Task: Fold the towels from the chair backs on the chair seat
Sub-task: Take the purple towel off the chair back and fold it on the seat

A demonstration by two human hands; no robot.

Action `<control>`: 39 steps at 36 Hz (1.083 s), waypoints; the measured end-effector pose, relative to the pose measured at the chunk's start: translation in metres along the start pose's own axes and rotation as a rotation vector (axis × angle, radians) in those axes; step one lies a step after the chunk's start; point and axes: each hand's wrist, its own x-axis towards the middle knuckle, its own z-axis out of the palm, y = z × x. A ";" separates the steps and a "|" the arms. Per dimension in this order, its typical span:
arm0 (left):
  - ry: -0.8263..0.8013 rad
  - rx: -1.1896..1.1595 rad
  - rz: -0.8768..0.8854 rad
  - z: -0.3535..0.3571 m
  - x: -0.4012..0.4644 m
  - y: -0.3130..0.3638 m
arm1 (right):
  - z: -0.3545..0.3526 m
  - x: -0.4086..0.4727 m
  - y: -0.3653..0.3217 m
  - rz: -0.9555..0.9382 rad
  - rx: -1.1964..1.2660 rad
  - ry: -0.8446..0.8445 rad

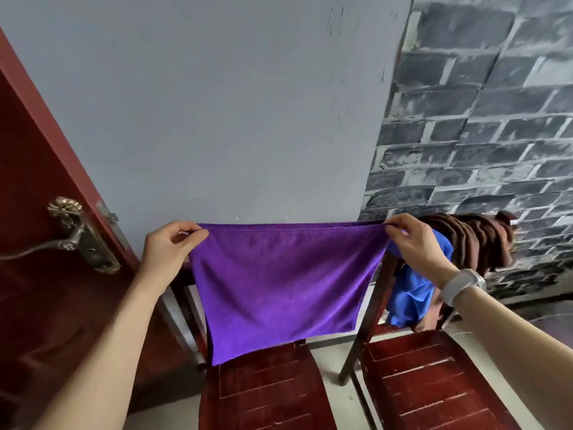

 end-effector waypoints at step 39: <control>0.071 0.089 0.094 -0.031 -0.005 0.021 | -0.019 -0.001 -0.025 -0.074 0.086 -0.010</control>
